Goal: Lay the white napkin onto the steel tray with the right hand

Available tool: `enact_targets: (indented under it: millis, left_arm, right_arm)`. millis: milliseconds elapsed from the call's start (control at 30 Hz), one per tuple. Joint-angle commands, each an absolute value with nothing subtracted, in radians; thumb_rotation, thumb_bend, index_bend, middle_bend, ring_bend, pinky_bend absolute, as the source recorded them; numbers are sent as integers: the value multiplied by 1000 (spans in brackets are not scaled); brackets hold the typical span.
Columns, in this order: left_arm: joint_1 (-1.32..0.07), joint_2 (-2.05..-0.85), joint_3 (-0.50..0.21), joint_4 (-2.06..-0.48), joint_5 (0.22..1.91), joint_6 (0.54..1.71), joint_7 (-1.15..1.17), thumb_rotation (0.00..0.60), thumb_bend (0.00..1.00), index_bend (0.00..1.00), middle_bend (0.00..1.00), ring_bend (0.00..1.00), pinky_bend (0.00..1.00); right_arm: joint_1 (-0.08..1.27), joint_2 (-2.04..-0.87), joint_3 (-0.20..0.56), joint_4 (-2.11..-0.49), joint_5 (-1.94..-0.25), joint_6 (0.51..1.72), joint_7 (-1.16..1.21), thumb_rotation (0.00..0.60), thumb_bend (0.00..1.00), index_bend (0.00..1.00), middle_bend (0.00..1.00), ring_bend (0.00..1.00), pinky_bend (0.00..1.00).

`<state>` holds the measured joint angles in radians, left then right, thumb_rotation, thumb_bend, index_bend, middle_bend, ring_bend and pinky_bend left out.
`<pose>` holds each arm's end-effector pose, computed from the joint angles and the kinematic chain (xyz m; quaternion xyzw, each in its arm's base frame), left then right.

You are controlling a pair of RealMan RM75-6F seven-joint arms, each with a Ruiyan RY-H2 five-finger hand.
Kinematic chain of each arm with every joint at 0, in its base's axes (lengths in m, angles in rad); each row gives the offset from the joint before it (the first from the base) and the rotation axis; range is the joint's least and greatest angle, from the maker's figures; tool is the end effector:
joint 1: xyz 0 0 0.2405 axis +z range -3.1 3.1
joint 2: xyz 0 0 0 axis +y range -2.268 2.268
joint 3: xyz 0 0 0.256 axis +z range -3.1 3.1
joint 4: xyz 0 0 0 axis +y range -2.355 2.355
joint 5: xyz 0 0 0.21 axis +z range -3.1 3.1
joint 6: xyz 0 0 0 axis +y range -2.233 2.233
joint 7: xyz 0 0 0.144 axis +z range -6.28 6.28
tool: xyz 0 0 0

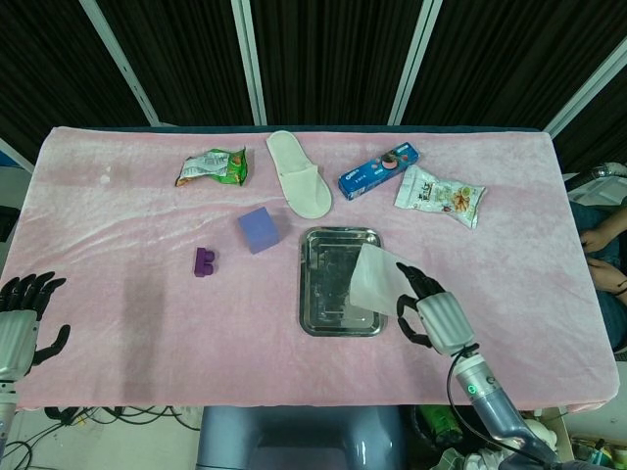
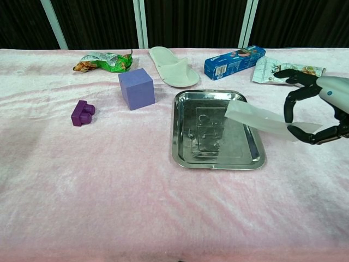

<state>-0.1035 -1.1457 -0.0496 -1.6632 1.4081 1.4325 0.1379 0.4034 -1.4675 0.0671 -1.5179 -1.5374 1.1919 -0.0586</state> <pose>-0.3097 0.1850 0.1430 -0.5961 -0.4018 -0.3448 0.6036 -0.2157 -0.2563 0.0170 0.7004 -0.3979 0.4390 0.3980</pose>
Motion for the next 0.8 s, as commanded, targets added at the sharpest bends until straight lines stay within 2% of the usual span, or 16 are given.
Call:
enact_targets:
  millis: [33, 433, 800]
  left_arm:
    - [-103, -1145, -50, -1664, 1407, 1433, 137, 600, 378, 170, 105, 41, 38]
    - [-104, -1142, -52, -1664, 1404, 1431, 134, 600, 378, 171, 105, 41, 38]
    - [-104, -1142, -51, -1668, 1400, 1429, 138, 600, 378, 172, 105, 41, 38]
  right_arm:
    - [408, -1499, 55, -1507, -1568, 1212, -94, 600, 433, 794, 33, 80, 210]
    - [437, -1612, 70, -1365, -1607, 1250, -148, 600, 433, 794, 33, 81, 210]
    - [437, -1621, 97, -1480, -1460, 1167, -333, 600, 442, 814, 33, 81, 210]
